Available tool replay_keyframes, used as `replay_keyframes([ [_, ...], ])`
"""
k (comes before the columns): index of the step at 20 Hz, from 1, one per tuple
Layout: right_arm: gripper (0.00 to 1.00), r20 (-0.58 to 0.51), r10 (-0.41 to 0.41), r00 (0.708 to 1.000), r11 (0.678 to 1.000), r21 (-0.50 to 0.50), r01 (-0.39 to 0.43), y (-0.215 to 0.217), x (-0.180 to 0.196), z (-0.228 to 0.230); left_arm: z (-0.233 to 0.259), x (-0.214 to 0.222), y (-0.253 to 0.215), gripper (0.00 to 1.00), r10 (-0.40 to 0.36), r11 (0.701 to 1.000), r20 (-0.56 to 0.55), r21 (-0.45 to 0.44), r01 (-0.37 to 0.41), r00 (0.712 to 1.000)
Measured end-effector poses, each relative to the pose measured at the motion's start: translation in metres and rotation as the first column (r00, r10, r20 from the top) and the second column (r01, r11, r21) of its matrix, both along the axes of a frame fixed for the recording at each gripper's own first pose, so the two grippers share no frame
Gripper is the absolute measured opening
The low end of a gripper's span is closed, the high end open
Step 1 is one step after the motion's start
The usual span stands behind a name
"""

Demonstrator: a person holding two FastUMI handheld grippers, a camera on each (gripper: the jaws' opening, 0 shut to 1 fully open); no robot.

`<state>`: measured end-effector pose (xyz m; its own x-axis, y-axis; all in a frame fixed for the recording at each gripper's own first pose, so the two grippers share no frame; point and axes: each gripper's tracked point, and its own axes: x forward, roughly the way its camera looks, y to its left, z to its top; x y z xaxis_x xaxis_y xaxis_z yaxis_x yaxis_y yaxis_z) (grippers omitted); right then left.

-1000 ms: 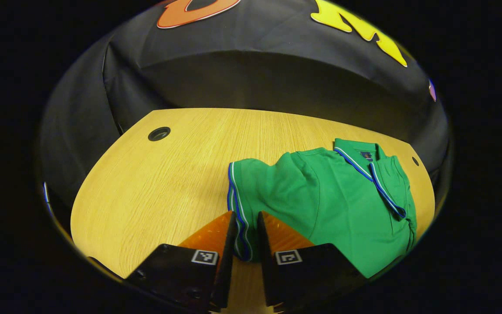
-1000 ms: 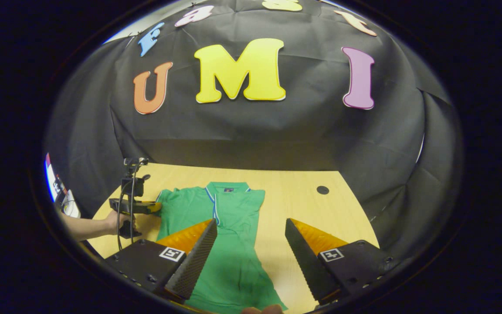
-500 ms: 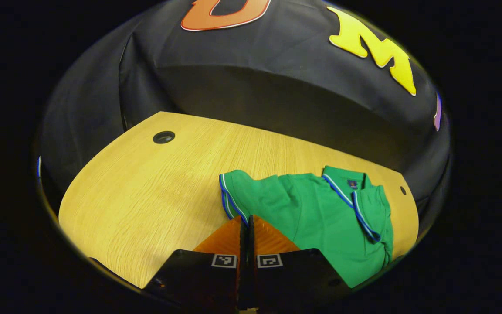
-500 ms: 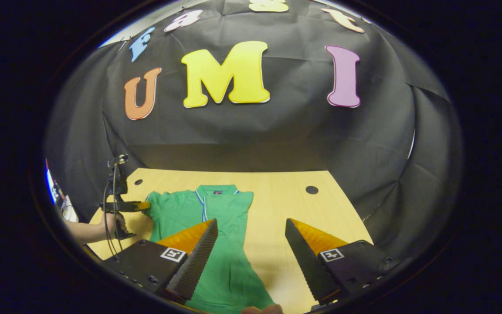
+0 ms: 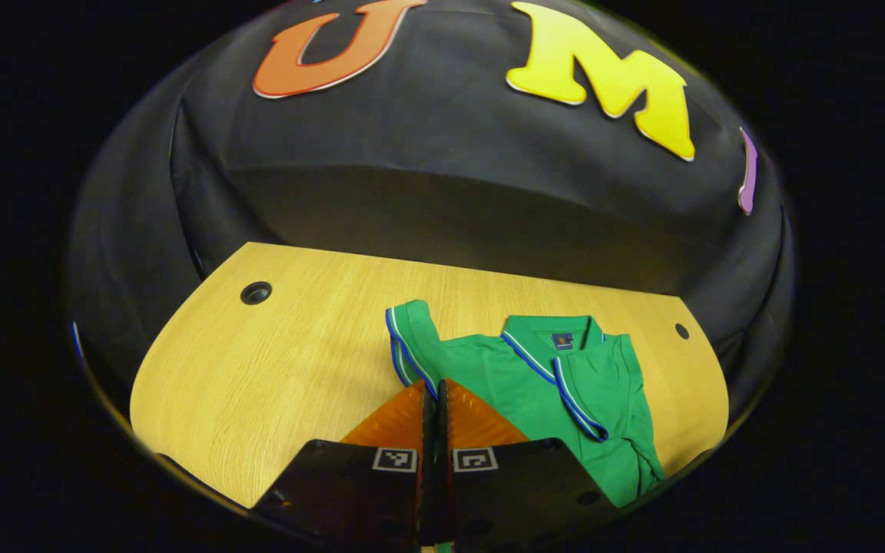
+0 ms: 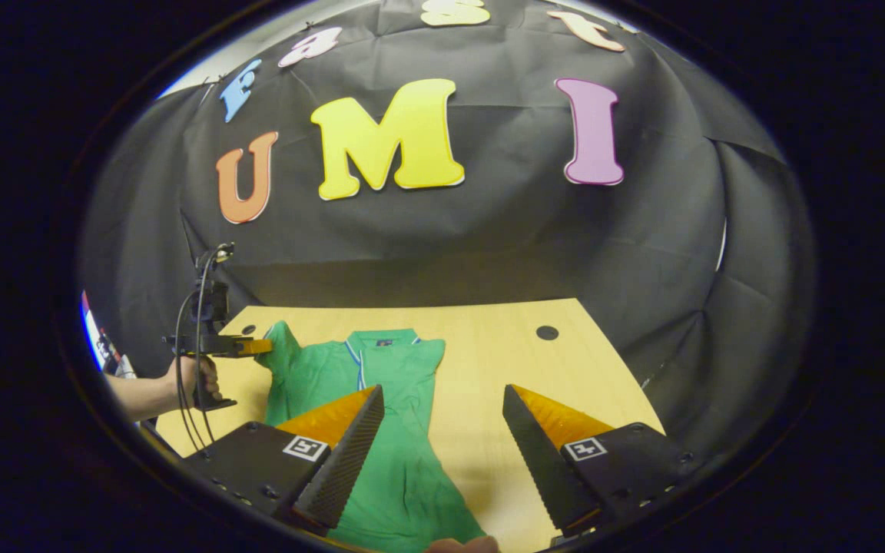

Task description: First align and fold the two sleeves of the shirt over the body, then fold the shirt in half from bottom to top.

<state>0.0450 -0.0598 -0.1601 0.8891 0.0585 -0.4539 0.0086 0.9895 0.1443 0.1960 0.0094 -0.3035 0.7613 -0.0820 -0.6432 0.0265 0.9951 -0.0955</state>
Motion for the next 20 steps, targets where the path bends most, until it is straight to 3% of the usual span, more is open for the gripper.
replay_keyframes([
  [1,0.95,0.004,-0.016,1.0,1.0,0.004,0.016,-0.008,-0.003,0.001,0.0,0.001,-0.015,0.03,-0.021,1.0,-0.004,0.017,0.021,1.0],
  [5,0.96,-0.004,-0.085,0.996,0.996,-0.002,0.085,-0.039,-0.015,-0.003,0.002,0.009,-0.081,0.05,-0.128,0.991,-0.003,0.027,0.128,0.992],
  [8,0.96,-0.003,-0.113,0.994,0.994,-0.01,0.113,-0.054,-0.02,-0.004,0.012,0.01,-0.116,0.11,-0.176,0.984,0.015,-0.037,0.176,0.984],
  [10,0.93,-0.001,-0.118,0.993,0.993,-0.006,0.118,-0.056,-0.022,-0.004,0.028,0.013,-0.126,0.28,-0.187,0.98,0.041,-0.06,0.189,0.982],
  [12,0.93,-0.001,-0.106,0.994,0.994,-0.009,0.106,-0.053,-0.021,-0.005,0.032,0.009,-0.117,0.55,-0.163,0.985,0.061,-0.046,0.166,0.985],
  [14,0.96,0.011,-0.087,0.996,0.996,-0.015,0.088,-0.047,-0.019,-0.001,0.044,0.006,-0.111,0.66,-0.137,0.989,0.085,-0.05,0.141,0.987],
  [16,0.93,0.021,-0.063,0.998,0.998,-0.025,0.064,-0.039,-0.018,0.0,0.054,0.001,-0.097,1.0,-0.104,0.994,0.107,-0.033,0.108,0.989],
  [20,0.96,0.04,-0.013,0.999,0.999,-0.04,0.014,-0.024,-0.016,0.004,0.079,-0.018,-0.077,1.0,-0.066,0.997,0.15,-0.026,0.071,0.987],
])
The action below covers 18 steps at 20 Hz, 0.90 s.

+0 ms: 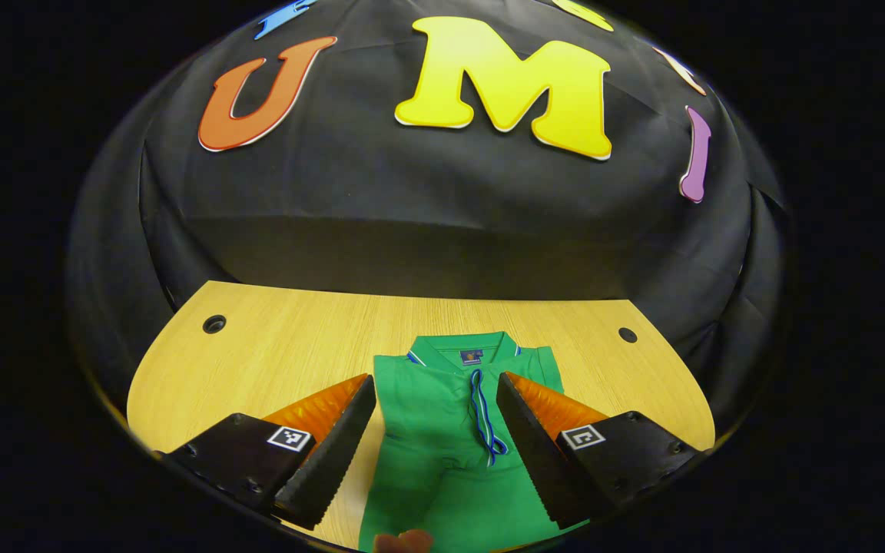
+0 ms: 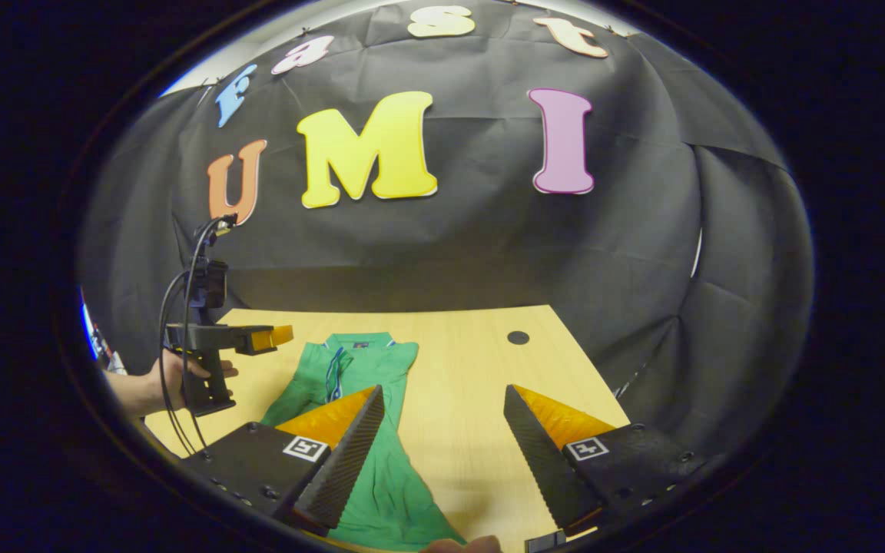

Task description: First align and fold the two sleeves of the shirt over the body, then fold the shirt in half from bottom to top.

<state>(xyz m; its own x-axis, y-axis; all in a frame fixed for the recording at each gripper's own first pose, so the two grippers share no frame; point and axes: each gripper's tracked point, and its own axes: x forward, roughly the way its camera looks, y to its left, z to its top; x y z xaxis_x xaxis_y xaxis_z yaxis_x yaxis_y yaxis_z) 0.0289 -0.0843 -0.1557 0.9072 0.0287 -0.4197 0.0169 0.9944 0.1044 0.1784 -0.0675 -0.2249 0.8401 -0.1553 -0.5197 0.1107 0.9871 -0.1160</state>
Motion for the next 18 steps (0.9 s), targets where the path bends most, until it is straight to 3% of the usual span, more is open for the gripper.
replay_keyframes([
  [5,0.96,0.015,0.046,0.999,0.999,-0.023,-0.045,0.009,-0.007,-0.002,0.032,-0.04,0.022,1.0,0.057,0.998,0.052,-0.012,-0.056,0.997],
  [8,0.96,0.001,0.07,0.998,0.997,-0.031,-0.07,0.014,-0.016,-0.012,0.031,-0.084,0.024,0.98,0.063,0.996,0.006,-0.063,-0.063,0.998],
  [10,0.93,-0.036,0.097,0.995,0.993,-0.069,-0.1,0.014,-0.025,-0.031,0.027,-0.114,0.034,0.99,0.06,0.996,-0.015,-0.065,-0.061,0.998],
  [14,0.99,-0.14,0.129,0.982,0.988,-0.067,-0.139,0.018,-0.049,-0.07,0.009,-0.17,0.048,0.98,0.014,1.0,-0.061,-0.026,-0.015,0.998],
  [18,0.96,-0.23,0.149,0.962,0.982,-0.077,-0.171,0.016,-0.076,-0.099,-0.028,-0.232,0.061,0.99,-0.013,1.0,-0.156,-0.002,0.012,0.988],
])
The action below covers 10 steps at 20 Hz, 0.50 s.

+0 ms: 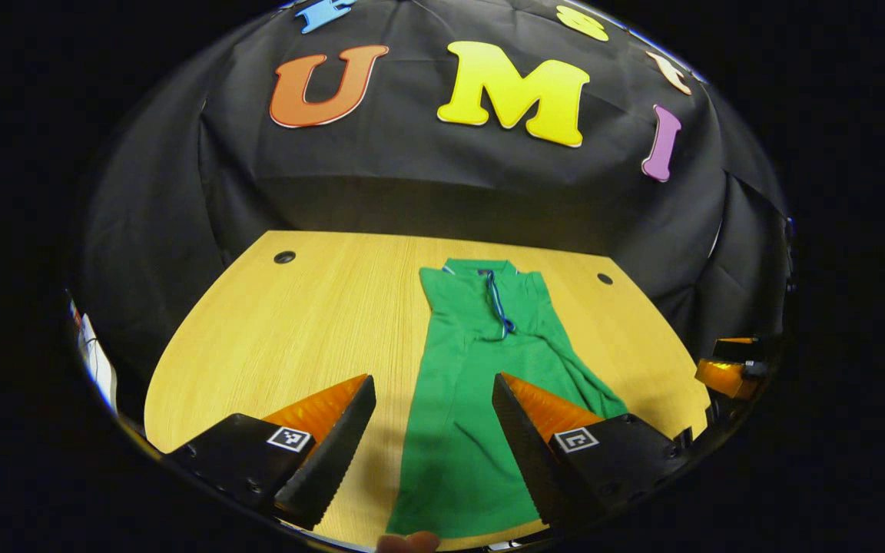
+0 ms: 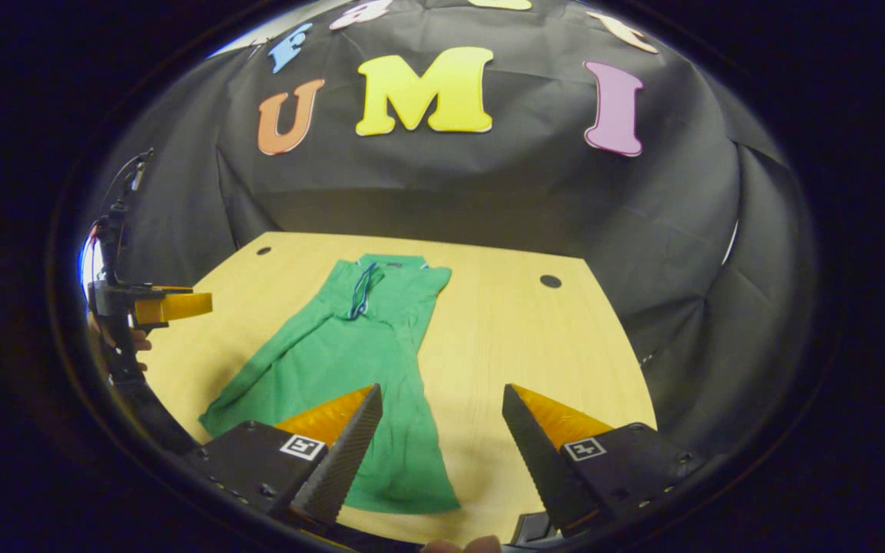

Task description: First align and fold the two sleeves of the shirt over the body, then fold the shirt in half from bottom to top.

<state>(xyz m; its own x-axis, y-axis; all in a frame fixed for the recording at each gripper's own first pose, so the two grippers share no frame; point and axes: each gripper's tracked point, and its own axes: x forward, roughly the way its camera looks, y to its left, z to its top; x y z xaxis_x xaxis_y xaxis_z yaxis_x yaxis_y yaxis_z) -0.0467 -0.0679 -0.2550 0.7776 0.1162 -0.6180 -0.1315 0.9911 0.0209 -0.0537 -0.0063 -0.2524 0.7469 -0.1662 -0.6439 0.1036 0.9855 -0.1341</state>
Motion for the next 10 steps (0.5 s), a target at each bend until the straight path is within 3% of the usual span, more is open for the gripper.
replay_keyframes([
  [2,0.96,-0.062,0.016,0.998,1.0,-0.019,-0.018,-0.001,-0.017,-0.018,-0.028,-0.034,0.005,0.99,-0.02,1.0,-0.12,-0.005,0.019,0.993],
  [5,0.97,-0.154,0.026,0.988,0.999,-0.041,-0.033,-0.005,-0.041,-0.047,-0.063,-0.078,0.014,0.99,-0.03,1.0,-0.284,-0.006,0.029,0.958],
  [10,0.96,-0.283,0.032,0.958,0.996,-0.068,-0.053,-0.014,-0.065,-0.1,-0.1,-0.124,0.014,0.99,-0.071,0.996,-0.437,0.017,0.087,0.897],
])
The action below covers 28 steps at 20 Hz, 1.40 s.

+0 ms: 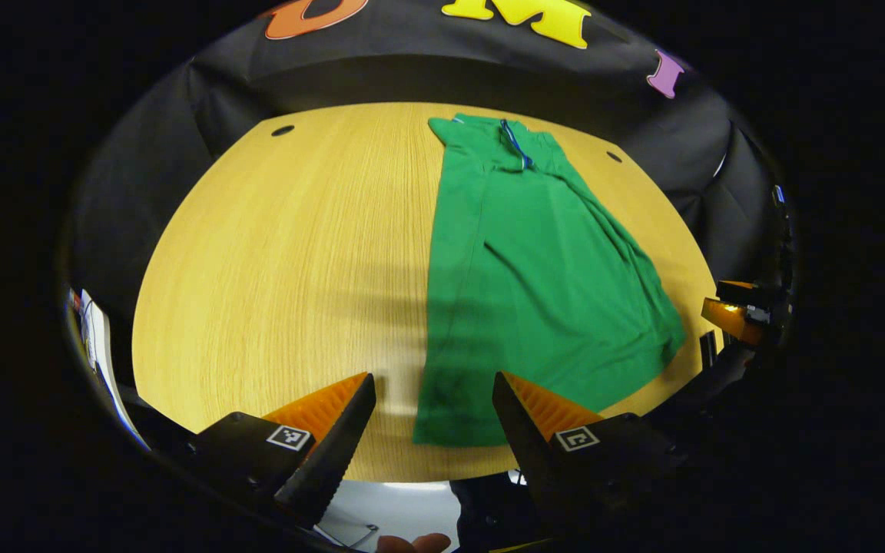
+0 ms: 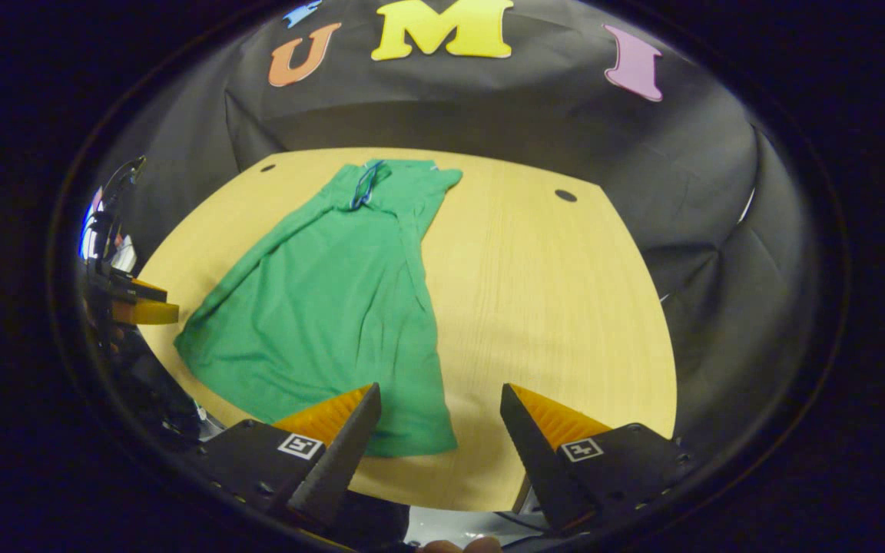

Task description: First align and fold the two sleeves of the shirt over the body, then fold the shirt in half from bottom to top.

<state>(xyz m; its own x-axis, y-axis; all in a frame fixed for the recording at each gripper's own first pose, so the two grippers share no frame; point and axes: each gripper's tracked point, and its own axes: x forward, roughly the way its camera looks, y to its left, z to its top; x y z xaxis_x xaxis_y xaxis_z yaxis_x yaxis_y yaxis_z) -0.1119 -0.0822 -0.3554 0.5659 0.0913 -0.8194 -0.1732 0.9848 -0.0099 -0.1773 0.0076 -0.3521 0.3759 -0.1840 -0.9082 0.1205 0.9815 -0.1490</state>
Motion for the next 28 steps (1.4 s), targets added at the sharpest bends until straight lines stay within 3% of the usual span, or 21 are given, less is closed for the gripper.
replay_keyframes([
  [6,0.98,-0.119,0.031,0.992,0.999,-0.028,-0.034,0.0,-0.014,-0.038,-0.016,0.024,0.026,0.99,0.003,1.0,-0.077,0.013,-0.002,0.997],
  [14,0.99,-0.184,0.035,0.982,0.998,-0.036,-0.042,0.004,-0.016,-0.059,-0.022,0.031,0.049,1.0,-0.032,0.995,-0.117,0.089,0.043,0.993],
  [15,0.93,-0.189,0.035,0.981,0.999,-0.029,-0.042,0.003,-0.018,-0.059,-0.023,0.032,0.049,0.96,-0.046,0.994,-0.122,0.097,0.058,0.991],
  [18,0.9,-0.23,0.02,0.973,1.0,0.016,-0.017,0.009,-0.021,-0.064,-0.024,0.042,0.053,0.97,-0.032,0.993,-0.143,0.105,0.047,0.989],
  [19,0.77,-0.227,0.024,0.974,1.0,0.017,-0.021,0.009,-0.02,-0.064,-0.022,0.047,0.054,0.97,-0.021,0.994,-0.146,0.107,0.037,0.989],
  [20,0.78,-0.238,0.039,0.97,0.999,0.016,-0.037,0.012,-0.022,-0.062,-0.024,0.048,0.056,0.98,-0.013,0.994,-0.153,0.108,0.03,0.988],
  [21,0.67,-0.24,0.051,0.969,0.999,0.018,-0.048,0.014,-0.023,-0.061,-0.026,0.05,0.054,0.96,-0.011,0.994,-0.158,0.108,0.028,0.987],
  [22,0.59,-0.254,0.058,0.965,0.998,0.02,-0.054,0.018,-0.026,-0.063,-0.025,0.051,0.052,0.92,-0.007,0.994,-0.167,0.105,0.025,0.986],
  [23,0.4,-0.261,0.065,0.963,0.998,0.023,-0.061,0.022,-0.027,-0.063,-0.022,0.049,0.048,0.8,-0.004,0.995,-0.17,0.102,0.021,0.985],
  [24,0.32,-0.28,0.08,0.957,0.997,0.03,-0.074,0.026,-0.03,-0.064,-0.022,0.049,0.046,0.71,-0.008,0.995,-0.175,0.095,0.024,0.985],
  [25,0.19,-0.291,0.087,0.953,0.996,0.026,-0.083,0.027,-0.032,-0.063,-0.021,0.046,0.042,0.54,-0.017,0.996,-0.179,0.083,0.032,0.984],
  [26,0.12,-0.301,0.097,0.949,0.995,0.02,-0.096,0.028,-0.032,-0.063,-0.022,0.046,0.038,0.51,-0.018,0.998,-0.187,0.061,0.03,0.982],
  [27,0.08,-0.304,0.106,0.947,0.994,0.016,-0.106,0.028,-0.033,-0.062,-0.02,0.044,0.036,0.19,-0.017,0.998,-0.19,0.053,0.028,0.982],
  [28,0.11,-0.308,0.122,0.944,0.992,0.027,-0.119,0.03,-0.033,-0.062,-0.021,0.044,0.034,0.13,-0.019,0.999,-0.198,0.041,0.028,0.98],
])
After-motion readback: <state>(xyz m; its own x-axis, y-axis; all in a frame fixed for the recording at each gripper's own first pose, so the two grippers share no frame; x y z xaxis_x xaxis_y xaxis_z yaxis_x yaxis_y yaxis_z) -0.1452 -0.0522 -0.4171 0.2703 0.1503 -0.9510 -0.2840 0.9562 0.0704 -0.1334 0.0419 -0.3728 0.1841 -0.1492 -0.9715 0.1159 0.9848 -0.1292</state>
